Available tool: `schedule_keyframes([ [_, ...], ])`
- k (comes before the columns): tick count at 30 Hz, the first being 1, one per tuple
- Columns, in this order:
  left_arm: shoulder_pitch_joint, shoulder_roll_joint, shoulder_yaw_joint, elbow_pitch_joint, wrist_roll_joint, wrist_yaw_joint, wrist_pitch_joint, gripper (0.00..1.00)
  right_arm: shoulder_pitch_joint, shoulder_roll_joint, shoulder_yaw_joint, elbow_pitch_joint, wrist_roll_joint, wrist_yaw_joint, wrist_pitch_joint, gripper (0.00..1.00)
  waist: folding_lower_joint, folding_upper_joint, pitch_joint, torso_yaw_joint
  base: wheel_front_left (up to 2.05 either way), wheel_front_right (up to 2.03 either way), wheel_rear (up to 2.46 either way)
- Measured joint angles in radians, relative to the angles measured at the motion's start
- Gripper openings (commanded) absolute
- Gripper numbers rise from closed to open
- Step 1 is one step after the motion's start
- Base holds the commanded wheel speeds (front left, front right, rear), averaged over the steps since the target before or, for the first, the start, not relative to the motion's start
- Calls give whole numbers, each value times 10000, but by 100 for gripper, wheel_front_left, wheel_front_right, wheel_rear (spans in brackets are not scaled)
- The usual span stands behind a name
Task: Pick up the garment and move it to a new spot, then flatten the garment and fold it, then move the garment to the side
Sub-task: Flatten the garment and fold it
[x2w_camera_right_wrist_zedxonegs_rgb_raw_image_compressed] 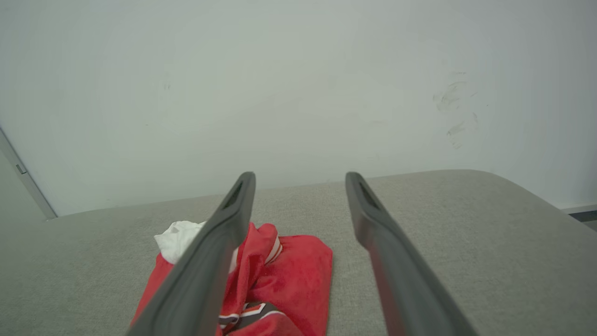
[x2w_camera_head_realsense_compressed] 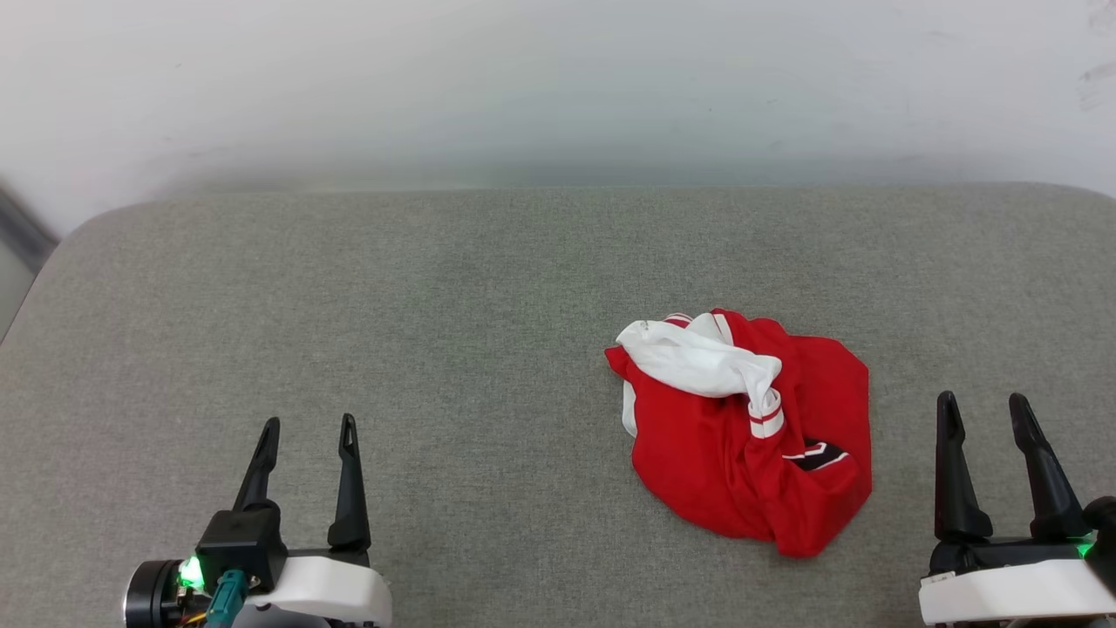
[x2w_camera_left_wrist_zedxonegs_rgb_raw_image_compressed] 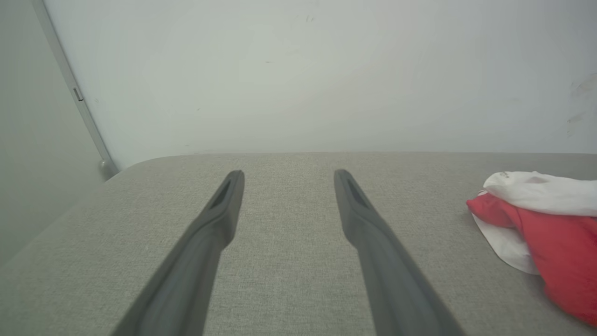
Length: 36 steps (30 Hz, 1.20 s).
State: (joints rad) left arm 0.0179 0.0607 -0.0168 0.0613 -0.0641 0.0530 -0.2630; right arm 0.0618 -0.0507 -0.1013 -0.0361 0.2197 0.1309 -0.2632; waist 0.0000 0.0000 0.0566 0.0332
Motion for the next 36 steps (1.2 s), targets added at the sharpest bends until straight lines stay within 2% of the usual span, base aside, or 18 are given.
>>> schedule_keyframes([
  [14, 6, -61, 165, 50, 100, -94, 0, 100, -69, 0, -82, -56, -107, 0, 0, 100, 0, 0, 32, 11, 0, 0, 0],
  [22, -22, -82, 174, 15, 98, -94, 0, 100, -2198, -46, 351, -1154, -1718, 0, -2, 100, 0, 0, 272, -47, 0, 0, 0],
  [25, -34, -86, 192, 0, 82, -94, 0, 100, -3175, -727, 1087, -815, -1987, 0, 0, 100, 0, 0, 373, -56, 0, 0, 0],
  [28, -41, -94, 192, 8, 71, -94, 0, 100, -4149, -1599, 2084, 92, -1841, 0, 59, 100, 1, 0, 431, -65, 0, 0, 0],
  [31, -49, -98, 178, 0, 71, -94, 0, 100, -5226, -2600, 3716, 846, -1053, 2, 1499, 100, 1, 0, 477, -71, 0, 0, 0],
  [36, -95, -100, 167, -38, -4, -92, 0, 100, -6914, -4387, 6590, 1051, 1244, 2, 4922, 100, 1, 0, 678, -50, 0, 0, 0],
])
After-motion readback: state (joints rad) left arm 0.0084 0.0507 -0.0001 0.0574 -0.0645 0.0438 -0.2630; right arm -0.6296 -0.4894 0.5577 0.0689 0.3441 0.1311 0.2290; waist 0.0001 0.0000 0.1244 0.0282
